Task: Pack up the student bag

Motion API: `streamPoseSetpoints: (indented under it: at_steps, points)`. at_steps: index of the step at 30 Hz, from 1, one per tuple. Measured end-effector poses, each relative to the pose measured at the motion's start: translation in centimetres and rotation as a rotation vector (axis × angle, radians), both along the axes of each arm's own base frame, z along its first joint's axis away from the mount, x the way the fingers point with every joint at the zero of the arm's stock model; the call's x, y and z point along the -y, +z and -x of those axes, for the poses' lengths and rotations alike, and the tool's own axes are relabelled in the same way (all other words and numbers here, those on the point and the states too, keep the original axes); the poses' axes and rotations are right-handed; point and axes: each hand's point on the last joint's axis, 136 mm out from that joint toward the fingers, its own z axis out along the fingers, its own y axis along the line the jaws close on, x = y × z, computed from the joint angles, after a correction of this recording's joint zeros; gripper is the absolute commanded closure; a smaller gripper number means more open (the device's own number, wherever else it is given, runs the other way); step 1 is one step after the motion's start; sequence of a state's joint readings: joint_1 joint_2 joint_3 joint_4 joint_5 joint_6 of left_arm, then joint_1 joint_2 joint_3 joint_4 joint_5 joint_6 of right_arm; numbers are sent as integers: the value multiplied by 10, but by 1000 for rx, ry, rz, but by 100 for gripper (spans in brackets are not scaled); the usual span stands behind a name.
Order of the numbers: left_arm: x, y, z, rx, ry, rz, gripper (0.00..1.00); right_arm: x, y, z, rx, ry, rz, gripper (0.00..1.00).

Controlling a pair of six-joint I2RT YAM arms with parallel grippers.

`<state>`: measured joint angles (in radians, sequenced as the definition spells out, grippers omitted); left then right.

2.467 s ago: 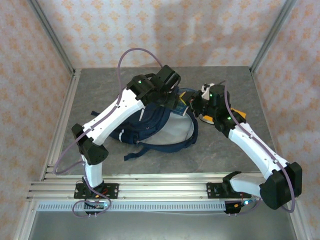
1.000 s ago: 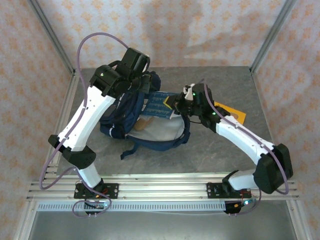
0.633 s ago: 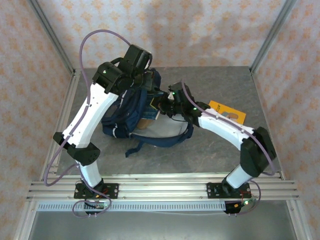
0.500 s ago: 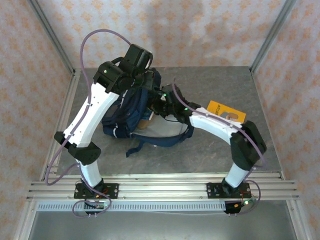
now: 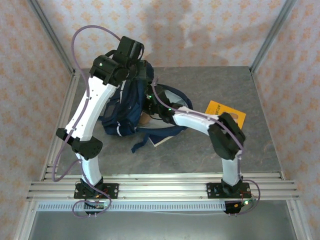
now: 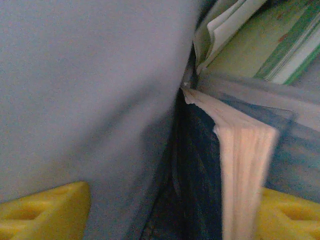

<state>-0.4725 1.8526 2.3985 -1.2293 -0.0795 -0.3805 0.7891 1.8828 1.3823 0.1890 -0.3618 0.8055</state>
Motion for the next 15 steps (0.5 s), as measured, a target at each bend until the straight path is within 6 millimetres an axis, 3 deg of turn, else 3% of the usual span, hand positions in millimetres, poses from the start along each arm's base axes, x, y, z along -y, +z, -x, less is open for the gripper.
streamPoseSetpoints:
  at_steps: [3,8,12,15]
  points:
    - [-13,-10,-8,19,61,-11,100,34,35,3,73,-28,12,23]
    - [-46,-11,-25,61,176,-7,100,89,74,9,145,-91,27,25]
    - [-77,-7,-40,95,263,-15,100,114,92,24,177,-100,54,28]
    - [-93,-11,-56,102,311,-30,100,129,91,38,181,-98,90,33]
